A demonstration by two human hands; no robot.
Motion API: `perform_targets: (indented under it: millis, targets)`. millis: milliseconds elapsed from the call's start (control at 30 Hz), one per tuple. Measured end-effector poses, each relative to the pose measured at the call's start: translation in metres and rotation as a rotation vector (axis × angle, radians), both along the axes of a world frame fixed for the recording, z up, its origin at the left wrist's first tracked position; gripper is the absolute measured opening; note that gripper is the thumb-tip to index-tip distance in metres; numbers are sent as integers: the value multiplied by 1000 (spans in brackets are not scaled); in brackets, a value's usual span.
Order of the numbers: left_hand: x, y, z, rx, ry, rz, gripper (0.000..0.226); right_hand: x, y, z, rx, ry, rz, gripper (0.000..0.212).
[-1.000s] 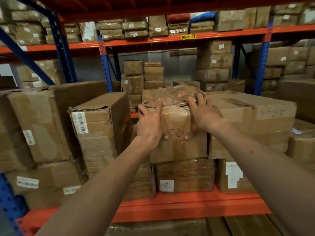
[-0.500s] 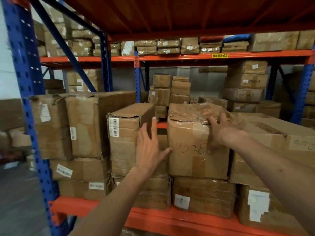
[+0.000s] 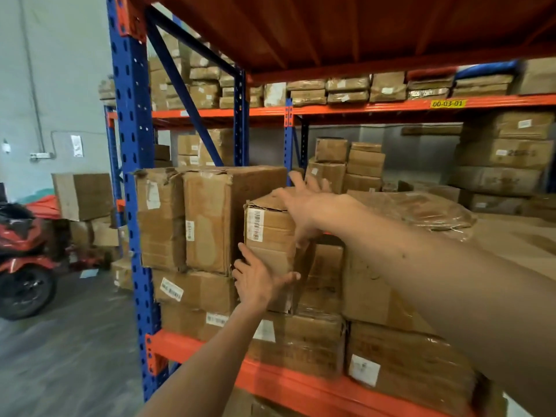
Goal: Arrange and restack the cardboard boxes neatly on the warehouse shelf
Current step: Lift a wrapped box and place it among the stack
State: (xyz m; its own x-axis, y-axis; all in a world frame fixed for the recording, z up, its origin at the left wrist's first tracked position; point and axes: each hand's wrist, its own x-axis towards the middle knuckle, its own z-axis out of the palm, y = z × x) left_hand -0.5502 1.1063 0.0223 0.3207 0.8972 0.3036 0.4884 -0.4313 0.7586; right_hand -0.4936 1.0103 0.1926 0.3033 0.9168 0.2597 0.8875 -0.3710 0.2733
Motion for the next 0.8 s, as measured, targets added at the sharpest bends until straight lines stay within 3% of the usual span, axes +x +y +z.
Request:
perform_targets:
  millis: [67,200,333,467,667,800]
  targets:
    - [1,6,-1,-31,15,-47,153,-12,21,-2,-41,18,19,116]
    - [4,15,-1,92,133,-68,146,-21,45,-12,-66,108,-48,122]
    - [-4,40,12,281,288,-99,146,-15,52,-12,78,106,-120,123]
    - [-7,48,20,482,417,-180,147,-9,47,-25,166,82,-271,143]
    - [-14,35,14,751,533,-197,145,2,13,-55,326,275,-331,138]
    - [-14,43,3,923,575,-256,147,9,-2,-84,429,365,-370,122]
